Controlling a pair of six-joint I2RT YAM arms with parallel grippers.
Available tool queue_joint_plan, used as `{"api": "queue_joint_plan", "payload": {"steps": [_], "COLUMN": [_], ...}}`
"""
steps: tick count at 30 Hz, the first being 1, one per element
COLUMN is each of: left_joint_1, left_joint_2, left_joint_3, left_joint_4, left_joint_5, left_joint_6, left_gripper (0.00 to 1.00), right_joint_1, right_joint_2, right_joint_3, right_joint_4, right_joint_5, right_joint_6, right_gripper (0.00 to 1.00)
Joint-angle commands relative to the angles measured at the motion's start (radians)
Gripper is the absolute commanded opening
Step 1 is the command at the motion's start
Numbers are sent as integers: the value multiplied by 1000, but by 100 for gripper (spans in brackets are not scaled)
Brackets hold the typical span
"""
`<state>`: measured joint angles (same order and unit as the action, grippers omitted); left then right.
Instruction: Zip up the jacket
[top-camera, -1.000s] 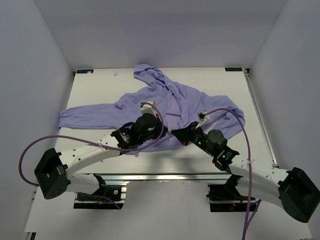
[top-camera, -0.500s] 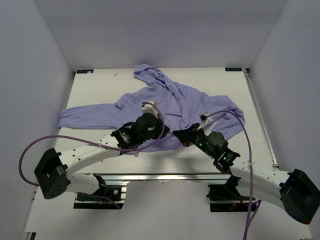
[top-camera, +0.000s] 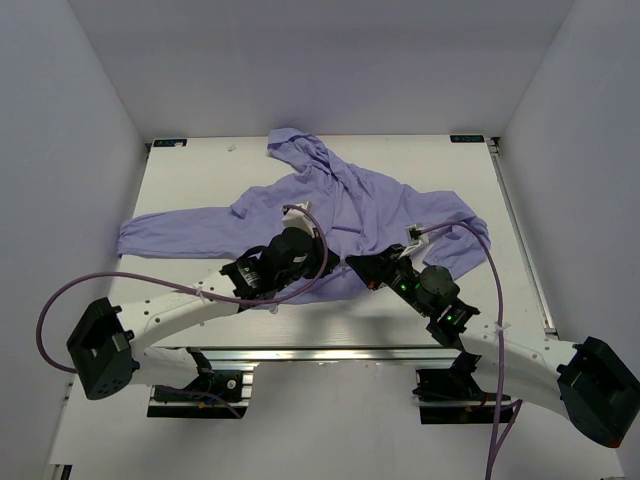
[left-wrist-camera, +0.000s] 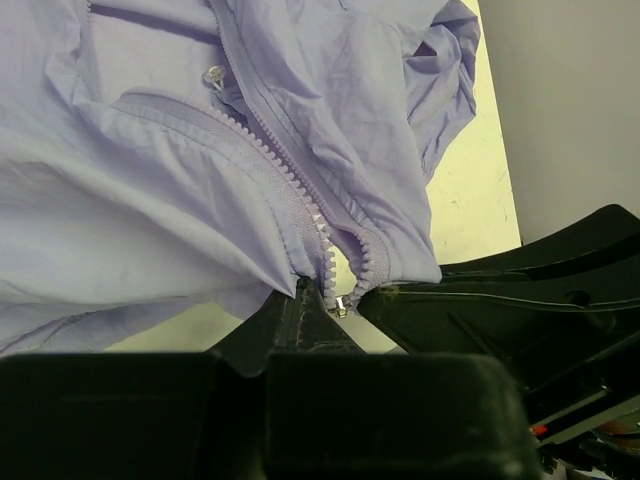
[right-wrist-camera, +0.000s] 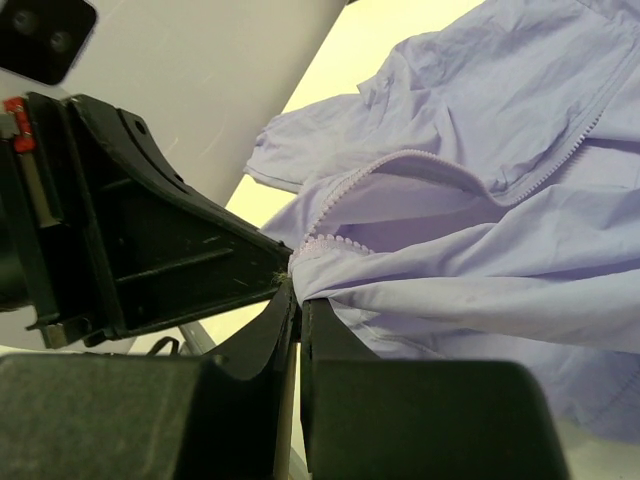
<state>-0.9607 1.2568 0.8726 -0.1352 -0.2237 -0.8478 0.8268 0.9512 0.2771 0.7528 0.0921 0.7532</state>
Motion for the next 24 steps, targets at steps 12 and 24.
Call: {"api": "queue_joint_plan", "payload": {"steps": [12, 24], "left_joint_1": [-33, -61], "left_joint_2": [3, 41], "left_joint_3": [14, 42], "left_joint_4": [-1, -47], "left_joint_5": [53, 58], "left_joint_6": [-8, 38], "left_gripper": [0, 0], "right_joint_1": [6, -2], "right_joint_2": [-6, -42], "right_joint_3": [22, 76], "right_joint_4": [63, -115], "right_joint_5": [52, 8], "right_joint_6": [60, 63], "right_gripper": [0, 0]}}
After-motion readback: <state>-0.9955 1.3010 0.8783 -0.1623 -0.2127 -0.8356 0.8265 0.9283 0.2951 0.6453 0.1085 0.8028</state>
